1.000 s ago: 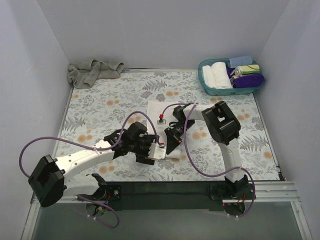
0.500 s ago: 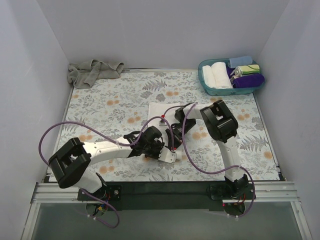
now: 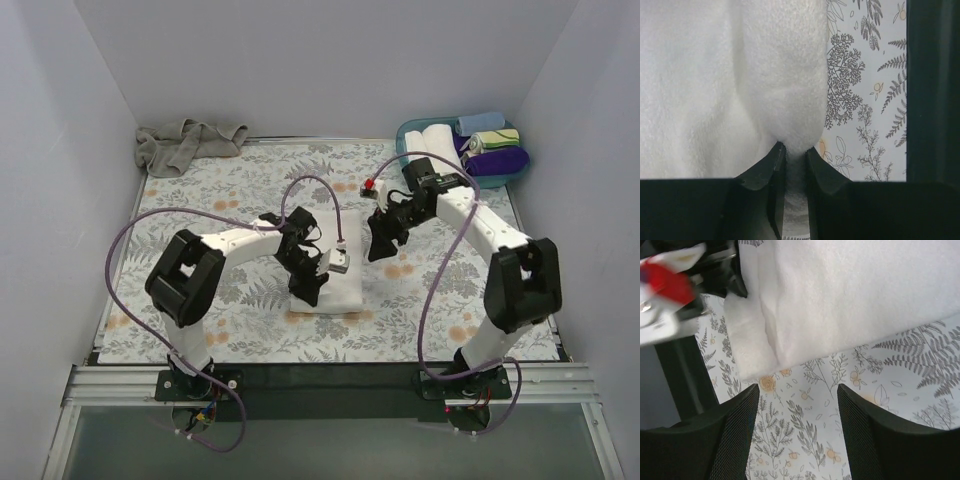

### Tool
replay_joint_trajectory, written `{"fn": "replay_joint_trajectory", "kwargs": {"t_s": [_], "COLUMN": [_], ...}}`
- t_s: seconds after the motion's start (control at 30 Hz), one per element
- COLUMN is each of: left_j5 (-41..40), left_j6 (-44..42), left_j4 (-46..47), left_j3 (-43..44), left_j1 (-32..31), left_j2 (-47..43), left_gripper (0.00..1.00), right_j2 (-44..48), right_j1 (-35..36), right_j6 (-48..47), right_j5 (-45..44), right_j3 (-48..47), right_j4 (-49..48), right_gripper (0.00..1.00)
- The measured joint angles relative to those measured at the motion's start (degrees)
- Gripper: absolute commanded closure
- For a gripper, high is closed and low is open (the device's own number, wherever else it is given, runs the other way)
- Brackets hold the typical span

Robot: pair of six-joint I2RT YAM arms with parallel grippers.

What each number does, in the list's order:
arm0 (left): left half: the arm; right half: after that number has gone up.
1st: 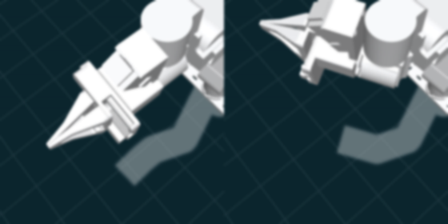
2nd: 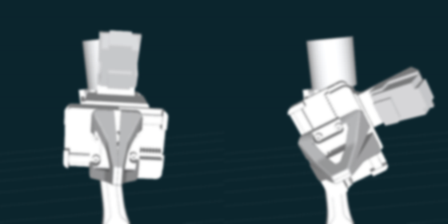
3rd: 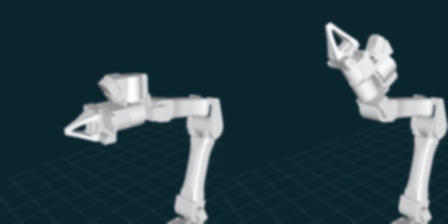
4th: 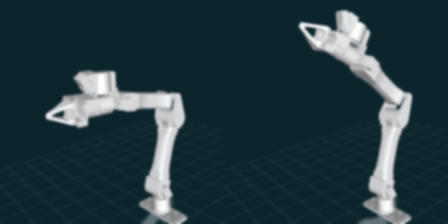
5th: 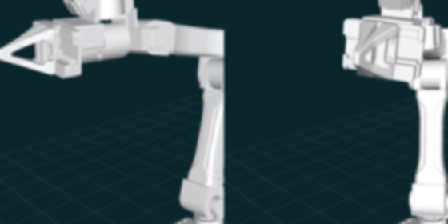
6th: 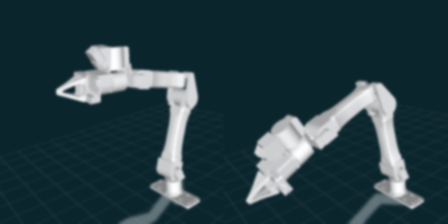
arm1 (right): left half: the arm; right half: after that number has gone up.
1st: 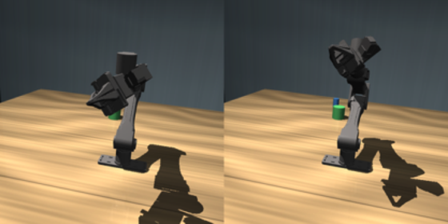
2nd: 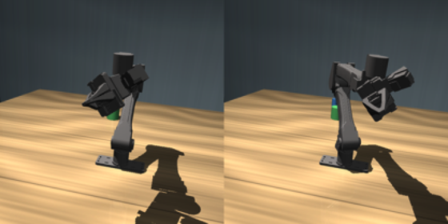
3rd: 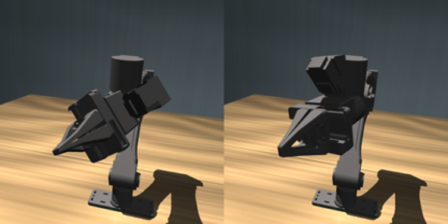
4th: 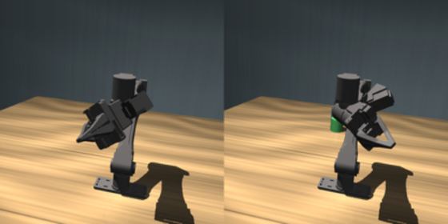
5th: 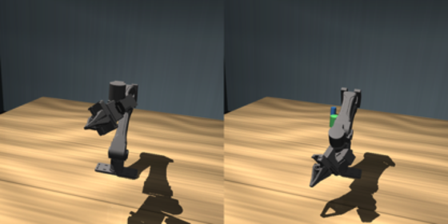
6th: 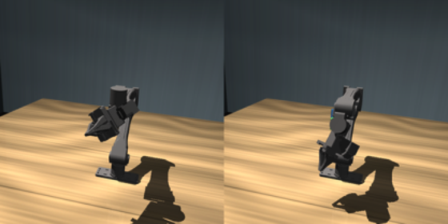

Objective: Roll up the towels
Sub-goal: Roll the towel

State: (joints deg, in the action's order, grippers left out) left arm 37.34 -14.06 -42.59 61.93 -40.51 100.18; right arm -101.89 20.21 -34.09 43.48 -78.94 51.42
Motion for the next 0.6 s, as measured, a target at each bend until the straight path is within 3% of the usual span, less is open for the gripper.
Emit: {"fn": "replay_joint_trajectory", "kwargs": {"t_s": [0.13, 0.23, 0.47, 0.6], "left_j5": [10.4, 15.8, 22.1, 23.4], "left_j6": [-0.7, -2.1, -4.2, -4.4], "left_j4": [-12.9, -22.2, -35.9, -37.3], "left_j3": [11.9, 19.6, 30.2, 30.5], "left_j1": [5.2, 7.9, 10.5, 10.8], "left_j2": [12.5, 21.4, 33.3, 34.6], "left_gripper": [0.90, 0.88, 0.80, 0.79], "right_j2": [13.9, 21.4, 20.7, 17.0], "right_j1": [0.8, 5.7, 25.1, 30.0], "right_j6": [1.1, 1.2, -1.6, -2.2], "right_j5": [-5.0, -10.0, -23.6, -26.6], "right_j3": [7.1, 14.4, 22.9, 24.9], "right_j4": [-5.0, -9.8, -22.2, -27.6], "right_gripper": [0.32, 0.28, 0.28, 0.32]}}
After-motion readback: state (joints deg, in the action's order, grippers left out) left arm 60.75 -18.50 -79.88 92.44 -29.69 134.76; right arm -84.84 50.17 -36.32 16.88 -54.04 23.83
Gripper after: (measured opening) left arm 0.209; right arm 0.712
